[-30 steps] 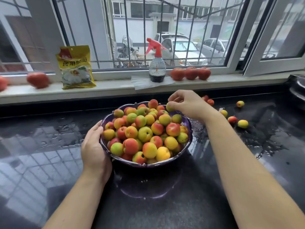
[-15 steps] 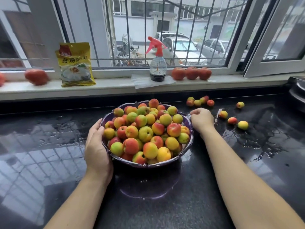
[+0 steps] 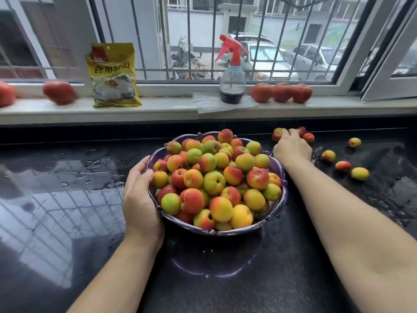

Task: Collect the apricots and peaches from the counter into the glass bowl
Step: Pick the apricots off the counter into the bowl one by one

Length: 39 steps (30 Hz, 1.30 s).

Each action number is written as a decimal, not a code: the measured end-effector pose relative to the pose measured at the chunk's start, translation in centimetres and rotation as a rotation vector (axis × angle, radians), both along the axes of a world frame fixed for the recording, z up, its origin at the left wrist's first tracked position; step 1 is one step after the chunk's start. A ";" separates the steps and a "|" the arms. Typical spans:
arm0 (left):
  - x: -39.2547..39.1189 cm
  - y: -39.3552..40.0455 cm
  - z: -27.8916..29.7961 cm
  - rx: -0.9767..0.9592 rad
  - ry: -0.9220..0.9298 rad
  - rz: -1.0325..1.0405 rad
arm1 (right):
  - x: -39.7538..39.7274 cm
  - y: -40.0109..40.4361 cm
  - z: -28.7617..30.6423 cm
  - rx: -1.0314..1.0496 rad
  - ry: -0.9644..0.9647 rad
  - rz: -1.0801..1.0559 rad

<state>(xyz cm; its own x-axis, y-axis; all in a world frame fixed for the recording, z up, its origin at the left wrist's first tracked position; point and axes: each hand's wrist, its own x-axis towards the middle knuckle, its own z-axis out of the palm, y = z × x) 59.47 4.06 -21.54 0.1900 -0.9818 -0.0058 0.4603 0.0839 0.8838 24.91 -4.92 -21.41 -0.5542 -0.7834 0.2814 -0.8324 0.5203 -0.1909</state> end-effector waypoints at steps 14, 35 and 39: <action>-0.1 0.3 0.5 0.010 0.020 0.018 | 1.5 2.6 2.6 -0.456 -0.381 -0.065; 0.1 0.2 0.3 0.027 0.034 0.007 | 5.6 5.6 9.2 -0.513 -0.852 0.370; 0.1 0.0 0.0 0.028 0.024 0.010 | -0.1 5.1 4.8 -0.567 -0.817 -0.028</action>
